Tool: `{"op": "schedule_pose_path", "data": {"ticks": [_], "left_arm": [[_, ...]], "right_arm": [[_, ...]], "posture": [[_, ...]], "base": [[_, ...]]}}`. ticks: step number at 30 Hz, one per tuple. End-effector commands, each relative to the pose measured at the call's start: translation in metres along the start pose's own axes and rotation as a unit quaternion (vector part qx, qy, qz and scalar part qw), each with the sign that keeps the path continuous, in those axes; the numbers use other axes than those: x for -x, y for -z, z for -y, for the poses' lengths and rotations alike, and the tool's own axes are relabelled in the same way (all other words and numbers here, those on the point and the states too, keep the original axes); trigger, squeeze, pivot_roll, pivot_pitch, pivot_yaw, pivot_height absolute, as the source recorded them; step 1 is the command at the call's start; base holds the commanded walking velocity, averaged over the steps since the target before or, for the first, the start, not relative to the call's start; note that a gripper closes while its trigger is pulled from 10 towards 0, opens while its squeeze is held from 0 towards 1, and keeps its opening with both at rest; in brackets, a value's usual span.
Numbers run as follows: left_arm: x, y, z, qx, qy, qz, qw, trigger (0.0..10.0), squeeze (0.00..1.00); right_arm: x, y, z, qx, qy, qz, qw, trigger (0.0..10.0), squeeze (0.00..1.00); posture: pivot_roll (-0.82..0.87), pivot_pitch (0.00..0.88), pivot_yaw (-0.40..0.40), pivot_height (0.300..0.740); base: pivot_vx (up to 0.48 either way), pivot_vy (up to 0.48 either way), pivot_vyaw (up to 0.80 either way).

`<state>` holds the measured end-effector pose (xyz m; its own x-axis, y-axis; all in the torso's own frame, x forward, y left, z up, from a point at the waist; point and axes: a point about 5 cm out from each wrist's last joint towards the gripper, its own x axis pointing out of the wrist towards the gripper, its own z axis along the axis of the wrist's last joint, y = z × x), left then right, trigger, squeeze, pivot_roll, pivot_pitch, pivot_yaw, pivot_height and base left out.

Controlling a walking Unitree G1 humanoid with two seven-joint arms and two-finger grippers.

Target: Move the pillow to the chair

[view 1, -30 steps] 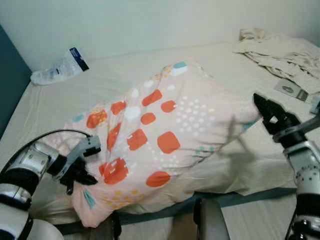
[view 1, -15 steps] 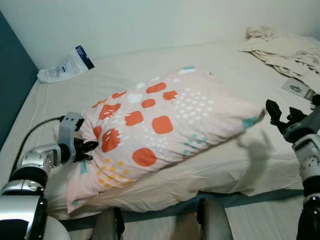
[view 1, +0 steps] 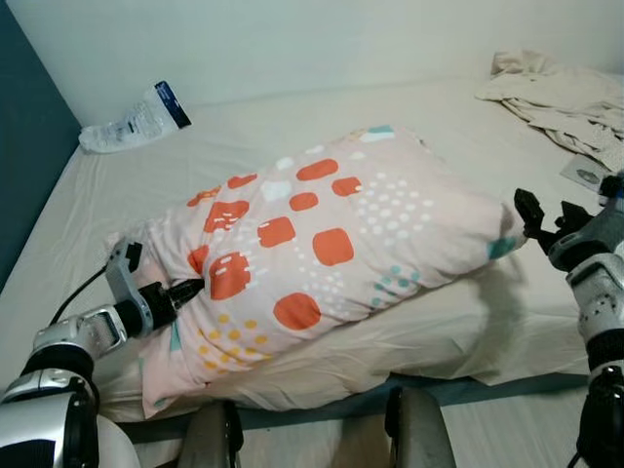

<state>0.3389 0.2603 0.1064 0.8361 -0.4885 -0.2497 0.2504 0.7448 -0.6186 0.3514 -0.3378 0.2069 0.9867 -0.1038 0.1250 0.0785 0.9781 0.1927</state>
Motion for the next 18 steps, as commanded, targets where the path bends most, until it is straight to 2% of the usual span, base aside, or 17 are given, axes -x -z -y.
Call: {"op": "schedule_pose_path", "data": {"ticks": [1,2,3,4,5,7,8,12,15,18], "left_arm": [[0.007,-0.01,-0.005,-0.005,-0.02,0.013,1.0,10.0,1.0],[0.015,-0.024,-0.009,-0.032,-0.042,0.024,0.998,10.0,1.0],[0.019,-0.03,-0.01,-0.042,-0.049,0.03,0.997,10.0,1.0],[0.019,-0.03,-0.01,-0.042,-0.049,0.03,0.997,10.0,1.0],[0.026,-0.042,-0.012,-0.054,-0.06,0.041,0.996,10.0,1.0],[0.028,-0.045,-0.013,-0.057,-0.063,0.043,0.995,10.0,1.0],[0.033,-0.052,-0.013,-0.072,-0.069,0.046,0.994,10.0,1.0],[0.041,-0.057,-0.015,-0.111,-0.072,0.015,0.991,10.0,1.0],[0.042,-0.055,-0.015,-0.117,-0.057,-0.008,0.991,10.0,1.0],[0.042,-0.052,-0.016,-0.101,-0.059,-0.011,0.993,10.0,1.0]], "right_arm": [[0.0,0.005,-0.001,-0.002,0.0,-0.005,1.0,10.0,0.0],[0.0,0.005,-0.001,-0.003,-0.003,-0.003,1.0,10.0,0.0],[0.001,0.005,-0.001,-0.004,-0.004,-0.002,1.0,10.0,0.0],[0.001,0.005,-0.001,-0.004,-0.004,-0.002,1.0,10.0,0.0],[0.001,0.007,-0.001,-0.003,-0.006,-0.003,1.0,10.0,0.0],[0.002,0.007,-0.001,-0.002,-0.006,-0.003,1.0,10.0,0.0],[0.002,0.008,0.0,-0.003,-0.006,-0.004,1.0,10.0,0.0],[0.003,0.01,0.0,-0.002,-0.008,-0.006,1.0,10.0,0.0],[0.004,0.012,0.0,-0.004,-0.009,-0.007,1.0,10.0,0.0],[0.005,0.014,0.0,-0.013,-0.009,-0.008,1.0,10.0,0.0]], "posture": [[0.03,0.209,0.033,0.53],[0.03,0.208,0.035,0.53],[0.03,0.209,0.038,0.53],[0.03,0.209,0.038,0.53],[0.03,0.209,0.04,0.53],[0.03,0.209,0.04,0.53],[0.02,0.208,0.043,0.53],[0.02,0.207,0.043,0.53],[0.01,0.207,0.044,0.53],[0.01,0.207,0.044,0.53]], "base": [[0.0,0.0,0.0],[0.0,0.0,0.0],[0.0,0.0,0.0],[0.0,0.0,0.0],[0.0,0.0,0.0],[0.0,0.0,0.0],[0.0,0.0,0.0],[0.0,0.0,0.0],[0.0,0.0,0.0],[0.0,0.0,0.0]]}}
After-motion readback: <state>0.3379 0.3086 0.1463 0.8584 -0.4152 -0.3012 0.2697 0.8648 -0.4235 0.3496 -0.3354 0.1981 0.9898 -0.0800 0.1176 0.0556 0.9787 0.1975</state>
